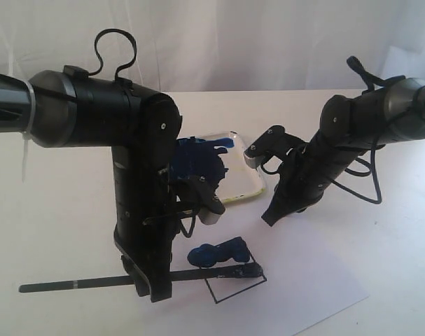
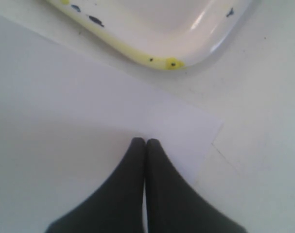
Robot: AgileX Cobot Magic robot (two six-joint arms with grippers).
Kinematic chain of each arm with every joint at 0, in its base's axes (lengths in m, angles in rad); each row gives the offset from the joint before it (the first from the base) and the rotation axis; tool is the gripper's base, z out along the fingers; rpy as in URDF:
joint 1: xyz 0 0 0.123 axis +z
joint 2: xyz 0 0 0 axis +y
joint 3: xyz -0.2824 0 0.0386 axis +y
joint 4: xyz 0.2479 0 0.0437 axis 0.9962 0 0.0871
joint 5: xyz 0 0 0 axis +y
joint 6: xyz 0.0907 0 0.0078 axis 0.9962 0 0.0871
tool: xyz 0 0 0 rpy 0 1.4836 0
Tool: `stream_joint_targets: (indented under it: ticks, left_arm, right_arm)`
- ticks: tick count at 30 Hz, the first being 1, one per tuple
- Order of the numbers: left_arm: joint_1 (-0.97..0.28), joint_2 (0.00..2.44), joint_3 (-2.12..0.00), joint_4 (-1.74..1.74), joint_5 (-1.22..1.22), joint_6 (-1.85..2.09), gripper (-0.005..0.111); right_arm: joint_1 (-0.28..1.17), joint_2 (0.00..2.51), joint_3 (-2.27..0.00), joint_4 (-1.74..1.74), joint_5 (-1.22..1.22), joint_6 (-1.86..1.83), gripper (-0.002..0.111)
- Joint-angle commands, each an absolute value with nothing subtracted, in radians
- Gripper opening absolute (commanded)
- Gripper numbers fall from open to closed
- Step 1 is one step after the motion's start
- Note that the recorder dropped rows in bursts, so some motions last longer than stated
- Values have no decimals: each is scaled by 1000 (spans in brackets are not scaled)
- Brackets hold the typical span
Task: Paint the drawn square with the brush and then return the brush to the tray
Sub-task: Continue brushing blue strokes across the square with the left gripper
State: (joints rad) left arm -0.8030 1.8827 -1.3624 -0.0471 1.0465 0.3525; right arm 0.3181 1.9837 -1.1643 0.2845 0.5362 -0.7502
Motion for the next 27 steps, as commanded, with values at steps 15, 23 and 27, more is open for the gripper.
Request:
stream_joint_targets:
  ticks: [15, 23, 27]
  left_arm:
    - [-809, 1880, -1357, -48, 1115, 381, 0]
    - [-809, 1880, -1357, -17, 1089, 337, 0]
    - [-809, 1880, -1357, 67, 1073, 248, 0]
  right_arm:
    - [318, 1996, -1162, 271, 548, -762, 0]
    - [318, 1996, -1162, 271, 548, -762, 0]
    - [318, 1996, -1162, 271, 548, -762, 0]
